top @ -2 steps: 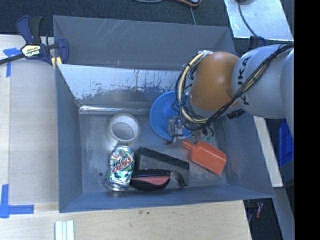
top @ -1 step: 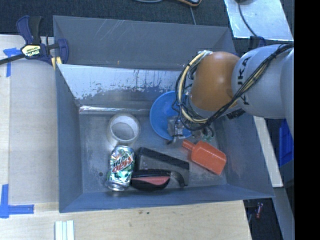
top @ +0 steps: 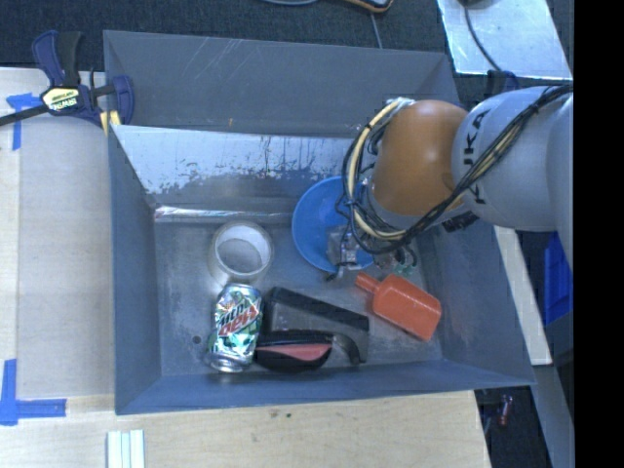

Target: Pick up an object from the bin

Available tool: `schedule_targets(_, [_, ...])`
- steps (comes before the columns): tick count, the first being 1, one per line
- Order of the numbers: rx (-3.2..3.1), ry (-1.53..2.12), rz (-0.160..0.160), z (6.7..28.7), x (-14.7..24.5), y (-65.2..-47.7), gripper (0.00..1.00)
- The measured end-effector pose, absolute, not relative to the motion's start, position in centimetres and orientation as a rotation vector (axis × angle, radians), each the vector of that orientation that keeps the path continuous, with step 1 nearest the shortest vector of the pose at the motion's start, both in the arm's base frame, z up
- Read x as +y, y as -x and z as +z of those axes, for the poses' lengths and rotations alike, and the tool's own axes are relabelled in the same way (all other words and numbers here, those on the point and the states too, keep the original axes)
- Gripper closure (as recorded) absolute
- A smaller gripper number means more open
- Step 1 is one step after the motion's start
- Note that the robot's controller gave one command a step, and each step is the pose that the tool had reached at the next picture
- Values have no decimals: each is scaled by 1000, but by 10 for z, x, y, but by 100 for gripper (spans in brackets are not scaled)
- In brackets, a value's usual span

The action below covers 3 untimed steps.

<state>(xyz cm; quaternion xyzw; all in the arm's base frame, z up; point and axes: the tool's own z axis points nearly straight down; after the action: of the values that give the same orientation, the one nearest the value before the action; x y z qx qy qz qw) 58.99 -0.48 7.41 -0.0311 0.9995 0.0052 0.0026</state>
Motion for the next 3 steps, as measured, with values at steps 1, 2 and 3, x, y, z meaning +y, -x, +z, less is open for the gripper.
schedule_targets(1, [3126,0,17,74,36,-568,100])
schedule_targets(2, [3119,59,12,79,-1,-587,100])
schedule_targets(3, [3118,15,23,74,37,-570,100])
